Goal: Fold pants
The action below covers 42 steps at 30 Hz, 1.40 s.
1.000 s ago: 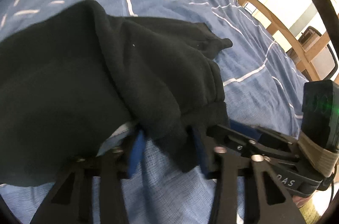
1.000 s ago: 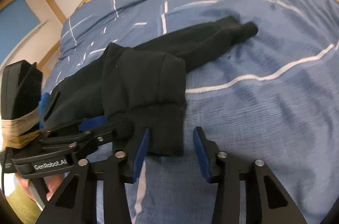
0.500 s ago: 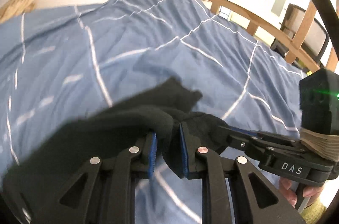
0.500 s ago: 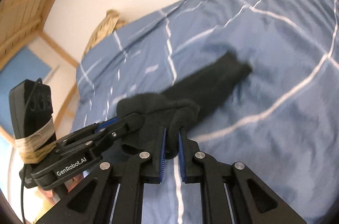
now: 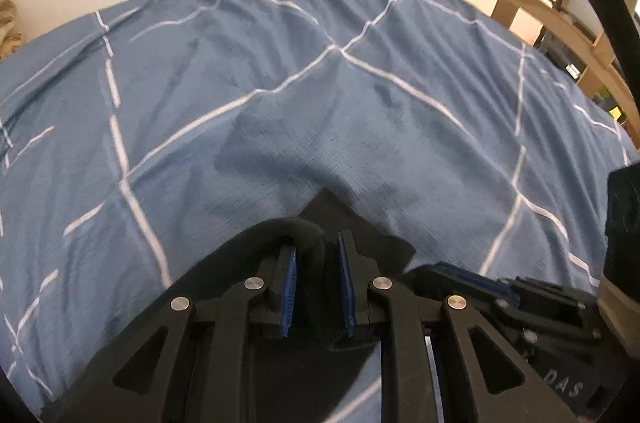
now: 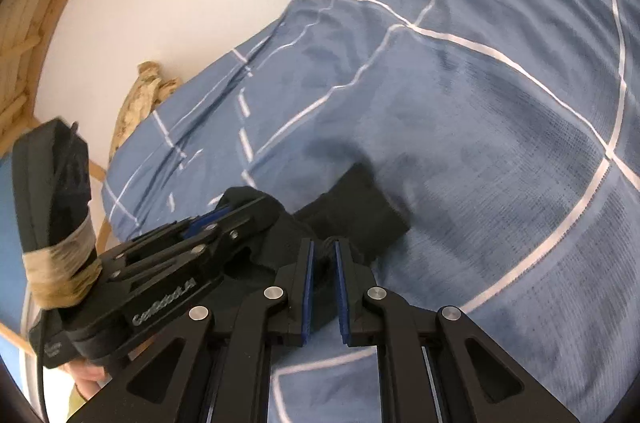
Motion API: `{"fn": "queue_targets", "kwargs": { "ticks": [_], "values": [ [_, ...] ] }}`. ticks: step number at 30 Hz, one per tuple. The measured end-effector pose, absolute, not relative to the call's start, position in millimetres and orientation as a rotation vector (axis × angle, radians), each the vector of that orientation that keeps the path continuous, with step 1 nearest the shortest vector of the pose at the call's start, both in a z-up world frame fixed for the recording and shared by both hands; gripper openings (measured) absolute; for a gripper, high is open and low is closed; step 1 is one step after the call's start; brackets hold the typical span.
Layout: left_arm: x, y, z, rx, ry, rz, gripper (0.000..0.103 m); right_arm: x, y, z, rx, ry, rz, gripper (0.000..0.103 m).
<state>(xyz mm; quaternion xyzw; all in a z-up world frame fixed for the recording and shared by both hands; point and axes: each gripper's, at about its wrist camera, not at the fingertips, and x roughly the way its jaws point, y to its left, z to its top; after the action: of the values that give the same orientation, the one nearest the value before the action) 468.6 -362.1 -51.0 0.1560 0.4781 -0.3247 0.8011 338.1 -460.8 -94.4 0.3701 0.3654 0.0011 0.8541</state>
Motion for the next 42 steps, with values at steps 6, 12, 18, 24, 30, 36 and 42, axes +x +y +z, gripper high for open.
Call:
{"fn": "queue_targets", "kwargs": {
  "ticks": [6, 12, 18, 24, 30, 36, 42],
  "values": [
    [486, -377, -71, 0.346, 1.067, -0.665, 0.023, 347, -476, -110, 0.809, 0.756, -0.042, 0.012],
    [494, -377, -66, 0.322, 1.075, -0.653, 0.039, 346, -483, -106, 0.766, 0.737, -0.129, 0.03],
    [481, -374, -25, 0.279, 0.946, -0.725, 0.062, 327, -491, -94, 0.716, 0.682, -0.2, 0.045],
    [456, -346, -12, 0.322, 0.867, -0.682, 0.062, 324, -482, -90, 0.708, 0.657, -0.109, 0.051],
    [442, -298, -46, 0.372, 0.885, -0.552, 0.062, 339, -465, -107, 0.708, 0.746, -0.052, 0.051],
    [431, -266, -82, 0.344, 0.945, -0.498, 0.062, 348, -468, -141, 0.877, 0.81, -0.02, 0.051],
    [430, -255, -103, 0.295, 0.985, -0.466, 0.062, 355, -470, -153, 0.929, 0.803, -0.017, 0.051]
  ]
}}
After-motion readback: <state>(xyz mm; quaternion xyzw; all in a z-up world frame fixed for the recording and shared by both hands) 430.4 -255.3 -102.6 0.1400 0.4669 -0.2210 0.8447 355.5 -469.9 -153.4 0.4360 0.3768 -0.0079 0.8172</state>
